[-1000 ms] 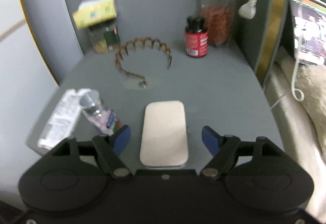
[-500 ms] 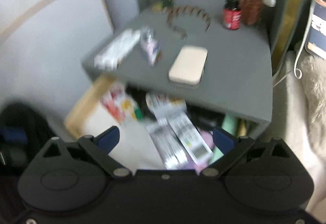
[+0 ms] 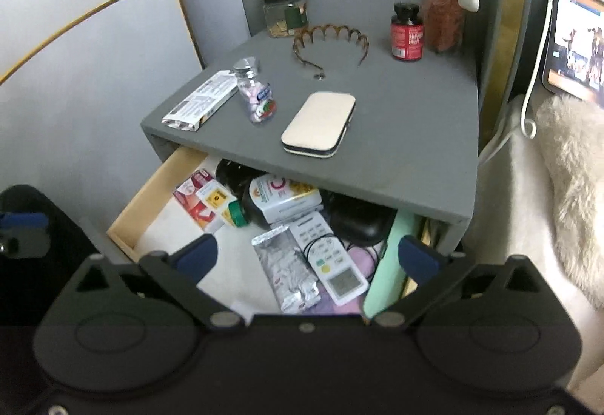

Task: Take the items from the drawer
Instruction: 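Release the case and move the right tool back over the drawer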

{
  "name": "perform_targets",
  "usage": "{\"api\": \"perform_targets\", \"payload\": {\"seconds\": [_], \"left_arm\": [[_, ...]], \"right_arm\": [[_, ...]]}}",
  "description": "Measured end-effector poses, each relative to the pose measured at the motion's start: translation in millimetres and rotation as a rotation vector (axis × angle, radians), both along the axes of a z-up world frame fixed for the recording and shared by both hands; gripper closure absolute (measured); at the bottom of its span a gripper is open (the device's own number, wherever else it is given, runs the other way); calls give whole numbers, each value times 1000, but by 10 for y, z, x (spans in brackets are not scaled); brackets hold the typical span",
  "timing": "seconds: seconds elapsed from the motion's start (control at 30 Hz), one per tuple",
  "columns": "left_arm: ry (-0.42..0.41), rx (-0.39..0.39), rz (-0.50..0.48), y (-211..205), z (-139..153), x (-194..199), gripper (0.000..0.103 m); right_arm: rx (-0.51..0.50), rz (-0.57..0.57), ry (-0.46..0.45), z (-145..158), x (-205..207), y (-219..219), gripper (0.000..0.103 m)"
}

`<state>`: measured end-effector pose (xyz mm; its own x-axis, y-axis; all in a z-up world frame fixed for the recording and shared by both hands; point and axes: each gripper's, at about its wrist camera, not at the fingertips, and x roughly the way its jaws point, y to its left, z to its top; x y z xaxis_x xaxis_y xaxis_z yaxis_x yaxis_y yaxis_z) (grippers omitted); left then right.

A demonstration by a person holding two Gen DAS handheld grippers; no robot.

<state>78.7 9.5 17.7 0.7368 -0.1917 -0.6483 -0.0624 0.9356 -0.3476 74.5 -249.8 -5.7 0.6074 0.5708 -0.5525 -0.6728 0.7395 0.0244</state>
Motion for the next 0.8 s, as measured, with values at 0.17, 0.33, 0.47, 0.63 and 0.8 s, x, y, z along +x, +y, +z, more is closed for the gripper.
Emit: {"api": "perform_targets", "payload": {"seconds": [0.17, 0.33, 0.47, 0.63, 0.8], "left_arm": [[-22, 16, 29, -2, 57, 15, 0], [-22, 21, 5, -8, 102, 21, 0], [-31, -7, -25, 16, 109, -19, 0], [13, -20, -54, 66, 35, -20, 0], [28, -44, -90, 145, 11, -25, 0]], "right_arm": [[69, 99, 49, -6, 60, -125, 0], [11, 106, 58, 69, 159, -152, 0], [-70, 88, 32, 75, 228, -187, 0], [-173, 107, 106, -23, 362, -71, 31], [-345, 246, 156, -249, 438, 350, 47]]}}
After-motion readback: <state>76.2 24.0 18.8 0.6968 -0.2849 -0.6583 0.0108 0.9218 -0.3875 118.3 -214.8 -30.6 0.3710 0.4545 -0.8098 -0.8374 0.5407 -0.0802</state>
